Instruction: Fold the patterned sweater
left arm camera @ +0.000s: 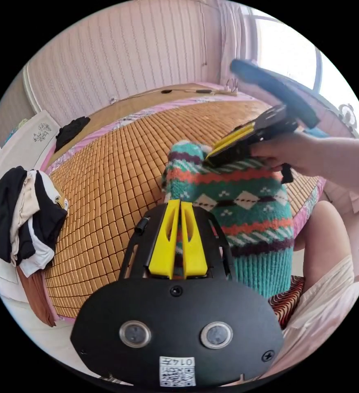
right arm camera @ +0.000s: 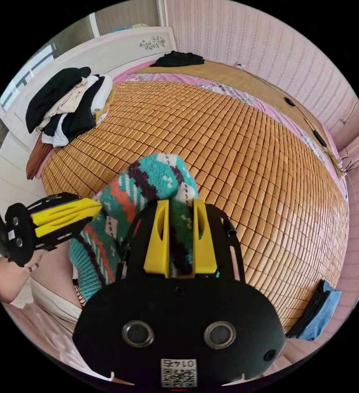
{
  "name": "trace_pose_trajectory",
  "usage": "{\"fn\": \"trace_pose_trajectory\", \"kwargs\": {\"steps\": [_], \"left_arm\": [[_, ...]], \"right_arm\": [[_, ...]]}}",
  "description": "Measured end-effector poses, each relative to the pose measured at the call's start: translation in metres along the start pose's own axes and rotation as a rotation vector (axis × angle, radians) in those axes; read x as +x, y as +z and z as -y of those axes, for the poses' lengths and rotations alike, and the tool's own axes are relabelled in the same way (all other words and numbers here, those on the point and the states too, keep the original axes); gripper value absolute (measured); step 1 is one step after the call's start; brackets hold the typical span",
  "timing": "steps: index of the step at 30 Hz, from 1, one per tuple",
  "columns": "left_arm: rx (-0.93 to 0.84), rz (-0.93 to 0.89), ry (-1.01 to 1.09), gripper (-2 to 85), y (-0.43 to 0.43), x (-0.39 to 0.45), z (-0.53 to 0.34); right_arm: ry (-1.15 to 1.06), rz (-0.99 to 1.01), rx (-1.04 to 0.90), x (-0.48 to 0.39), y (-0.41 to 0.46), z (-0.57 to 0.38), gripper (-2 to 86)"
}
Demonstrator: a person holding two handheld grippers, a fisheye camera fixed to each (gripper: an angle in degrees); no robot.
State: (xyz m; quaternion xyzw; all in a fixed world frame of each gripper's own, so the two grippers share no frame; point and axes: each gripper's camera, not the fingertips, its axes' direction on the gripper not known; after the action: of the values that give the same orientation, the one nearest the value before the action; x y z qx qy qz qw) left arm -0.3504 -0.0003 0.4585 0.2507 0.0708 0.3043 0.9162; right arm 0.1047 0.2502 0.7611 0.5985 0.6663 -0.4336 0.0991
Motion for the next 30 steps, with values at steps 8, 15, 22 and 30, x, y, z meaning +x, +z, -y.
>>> {"fn": "trace_pose_trajectory", "kwargs": {"steps": [8,15,22,30], "left_arm": [[0.022,-0.088,-0.048,0.4,0.049,-0.016,-0.004],[0.188,-0.279,-0.169,14.7,0.050,-0.062,-0.045],[0.055,-0.361,-0.269,18.9,0.138,-0.091,-0.036],[-0.027,-0.589,-0.388,13.6,0.221,-0.099,-0.023]], "right_arm": [[0.316,0.167,0.360,0.071,-0.084,-0.146,12.9],[0.495,0.337,0.222,0.113,-0.048,-0.223,22.0],[0.582,0.538,0.168,0.146,-0.018,-0.232,20.9],[0.602,0.636,0.108,0.178,-0.022,-0.260,16.0]]}}
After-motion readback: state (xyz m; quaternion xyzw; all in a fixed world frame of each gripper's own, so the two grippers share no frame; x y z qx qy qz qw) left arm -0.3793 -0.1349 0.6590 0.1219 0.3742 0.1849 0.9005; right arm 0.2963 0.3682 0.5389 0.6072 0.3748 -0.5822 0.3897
